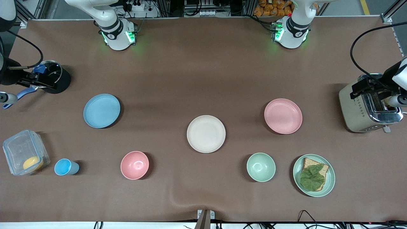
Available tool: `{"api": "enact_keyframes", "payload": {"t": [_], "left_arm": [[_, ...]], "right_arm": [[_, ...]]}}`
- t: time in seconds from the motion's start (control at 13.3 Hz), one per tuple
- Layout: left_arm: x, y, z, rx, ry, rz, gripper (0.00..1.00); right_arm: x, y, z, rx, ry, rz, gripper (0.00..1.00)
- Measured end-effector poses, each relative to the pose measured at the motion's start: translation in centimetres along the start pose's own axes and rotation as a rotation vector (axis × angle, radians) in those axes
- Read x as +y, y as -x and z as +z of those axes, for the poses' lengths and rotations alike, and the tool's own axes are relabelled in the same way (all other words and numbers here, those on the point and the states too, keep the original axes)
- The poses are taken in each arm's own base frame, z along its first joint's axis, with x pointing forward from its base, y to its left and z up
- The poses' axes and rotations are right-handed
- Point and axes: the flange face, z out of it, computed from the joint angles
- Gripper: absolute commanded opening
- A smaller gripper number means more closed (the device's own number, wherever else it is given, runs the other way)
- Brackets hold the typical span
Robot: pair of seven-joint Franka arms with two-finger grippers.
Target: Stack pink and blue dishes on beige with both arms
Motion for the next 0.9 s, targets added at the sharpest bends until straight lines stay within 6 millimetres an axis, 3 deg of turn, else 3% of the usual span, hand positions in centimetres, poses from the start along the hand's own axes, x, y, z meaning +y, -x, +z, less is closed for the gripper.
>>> {"api": "enact_keyframes", "payload": {"t": [0.9], "left_arm": [[-0.15,-0.02,0.43,-0.016,0.001,-0.003,1.0]], "right_arm": [[-0.02,0.01,0.01,-0.001,0.0,0.0,1.0]]}}
